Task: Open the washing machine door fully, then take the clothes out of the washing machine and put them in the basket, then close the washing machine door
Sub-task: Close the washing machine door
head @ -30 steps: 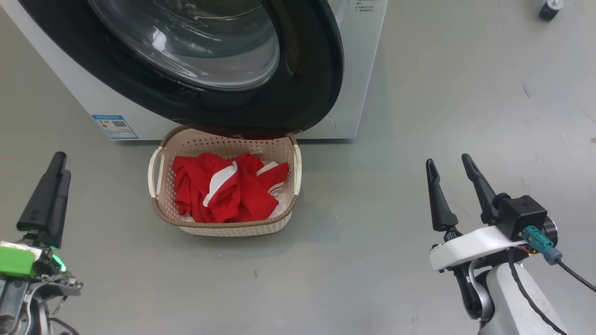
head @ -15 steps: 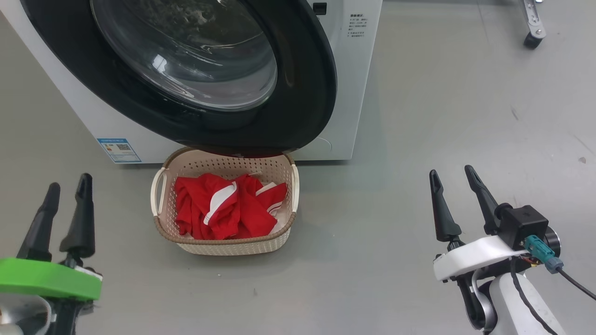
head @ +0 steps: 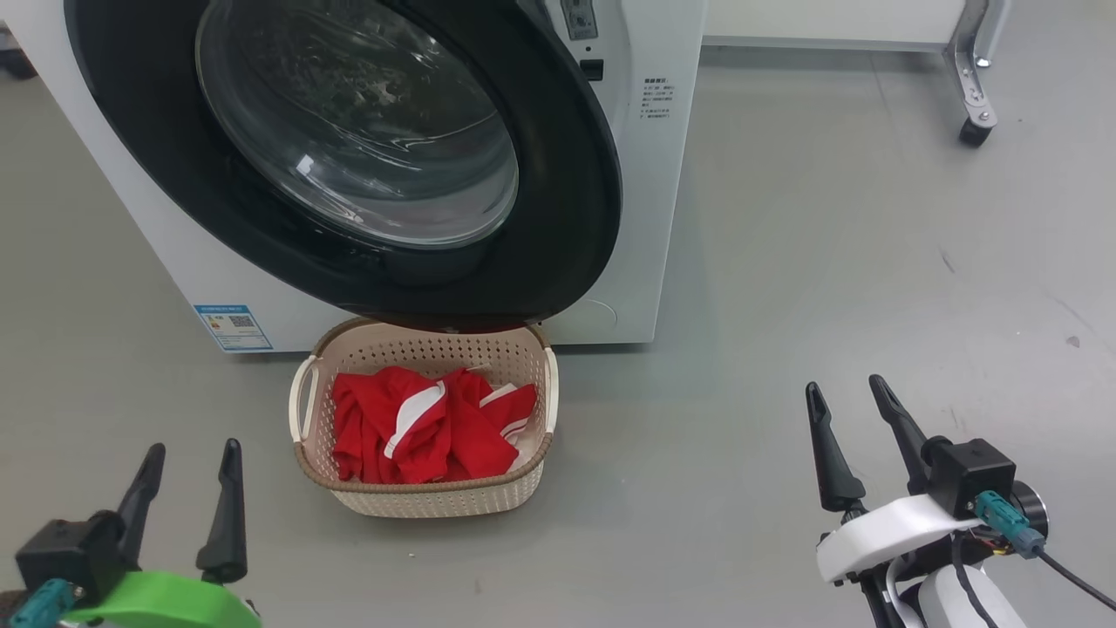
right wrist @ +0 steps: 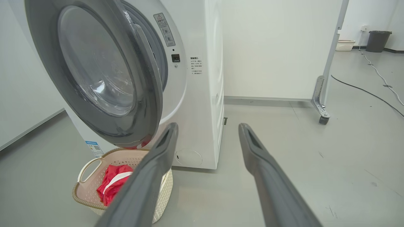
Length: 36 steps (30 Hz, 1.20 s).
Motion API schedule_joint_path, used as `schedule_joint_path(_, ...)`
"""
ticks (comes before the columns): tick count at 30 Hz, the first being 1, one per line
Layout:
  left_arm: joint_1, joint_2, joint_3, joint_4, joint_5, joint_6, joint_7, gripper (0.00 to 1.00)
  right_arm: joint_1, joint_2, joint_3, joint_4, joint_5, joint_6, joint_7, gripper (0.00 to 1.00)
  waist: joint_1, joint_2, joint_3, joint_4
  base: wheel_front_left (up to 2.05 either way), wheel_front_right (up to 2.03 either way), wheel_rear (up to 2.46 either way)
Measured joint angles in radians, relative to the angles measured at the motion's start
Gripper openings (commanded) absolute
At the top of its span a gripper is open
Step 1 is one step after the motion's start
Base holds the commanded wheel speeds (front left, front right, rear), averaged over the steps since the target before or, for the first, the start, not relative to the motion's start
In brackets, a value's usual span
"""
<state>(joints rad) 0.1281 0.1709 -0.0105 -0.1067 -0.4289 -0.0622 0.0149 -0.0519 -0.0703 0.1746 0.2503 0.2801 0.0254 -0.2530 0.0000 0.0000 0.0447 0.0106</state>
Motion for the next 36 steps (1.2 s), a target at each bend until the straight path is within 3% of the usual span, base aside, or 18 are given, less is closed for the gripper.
schedule_joint_path(15, 0.041, -0.053, -0.056, 0.034, 0.081, 0.075, -0.062, 1.0, 0.046, 0.004, 0.004, 0.009, 0.0, 0.0, 0.0, 1.0, 0.0, 0.0, -0.046, -0.011, 0.0, 0.0, 0.0)
schedule_joint_path(36, 0.057, -0.063, -0.085, 0.056, 0.114, 0.11, -0.088, 1.0, 0.061, 0.006, 0.003, 0.008, -0.002, 0.0, 0.0, 1.0, 0.0, 0.0, -0.053, -0.025, 0.0, 0.0, 0.0)
